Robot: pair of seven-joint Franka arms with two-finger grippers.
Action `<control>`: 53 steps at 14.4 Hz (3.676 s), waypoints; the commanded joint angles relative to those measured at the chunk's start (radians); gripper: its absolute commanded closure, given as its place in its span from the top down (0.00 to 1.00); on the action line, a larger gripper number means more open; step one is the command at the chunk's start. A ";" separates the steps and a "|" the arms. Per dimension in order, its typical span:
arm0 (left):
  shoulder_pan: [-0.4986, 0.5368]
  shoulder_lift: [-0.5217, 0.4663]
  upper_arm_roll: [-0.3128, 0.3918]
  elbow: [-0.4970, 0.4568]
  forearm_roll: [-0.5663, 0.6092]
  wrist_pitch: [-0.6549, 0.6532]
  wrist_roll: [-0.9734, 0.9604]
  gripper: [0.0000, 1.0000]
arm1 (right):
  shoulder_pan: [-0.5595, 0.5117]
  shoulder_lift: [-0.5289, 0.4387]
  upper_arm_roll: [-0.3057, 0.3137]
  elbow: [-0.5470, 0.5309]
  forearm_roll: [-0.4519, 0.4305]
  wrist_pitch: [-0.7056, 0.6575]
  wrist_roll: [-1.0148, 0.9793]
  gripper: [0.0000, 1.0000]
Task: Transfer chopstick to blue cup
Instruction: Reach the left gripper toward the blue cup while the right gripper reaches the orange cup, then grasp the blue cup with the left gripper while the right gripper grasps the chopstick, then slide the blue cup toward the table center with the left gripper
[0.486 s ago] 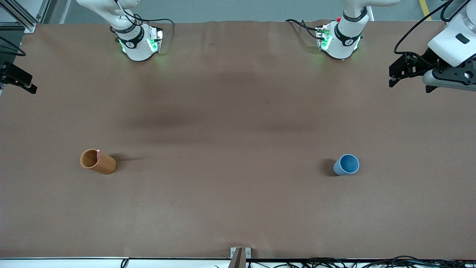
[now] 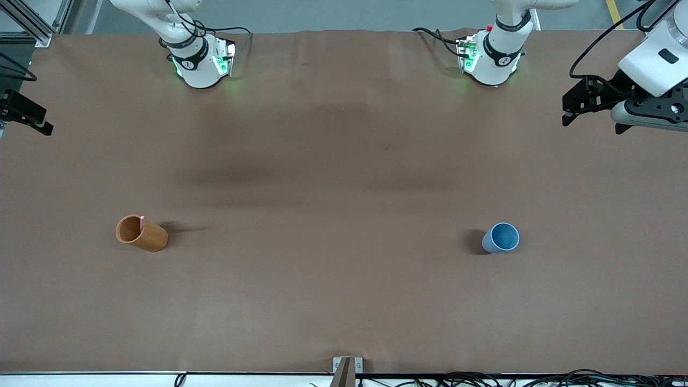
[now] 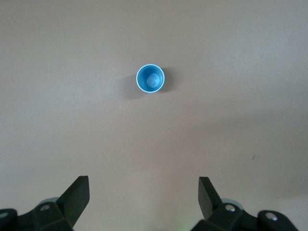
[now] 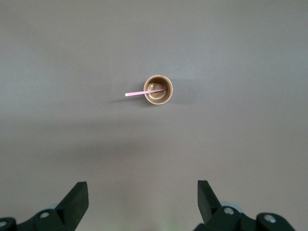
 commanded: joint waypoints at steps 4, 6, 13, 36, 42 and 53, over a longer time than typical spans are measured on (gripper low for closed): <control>0.016 0.177 0.018 0.011 -0.020 0.071 -0.013 1.00 | -0.012 -0.020 0.001 -0.018 0.014 0.010 -0.011 1.00; 0.016 0.260 0.032 0.005 -0.050 0.146 -0.014 1.00 | -0.012 -0.001 0.001 -0.018 0.014 0.046 -0.011 1.00; 0.021 0.434 0.035 -0.219 -0.040 0.641 -0.019 1.00 | 0.001 0.212 0.005 -0.016 0.016 0.301 0.000 1.00; -0.025 0.533 -0.147 -0.036 0.042 0.507 -0.485 0.00 | 0.111 0.175 0.005 -0.556 -0.205 0.781 -0.020 0.43; -0.183 0.616 -0.257 0.016 0.087 0.519 -0.951 0.00 | 0.108 0.183 0.005 -0.549 -0.205 0.806 -0.018 0.36; -0.351 0.806 -0.271 0.103 0.222 0.688 -1.238 0.00 | 0.099 0.213 0.005 -0.533 -0.205 0.855 -0.012 0.27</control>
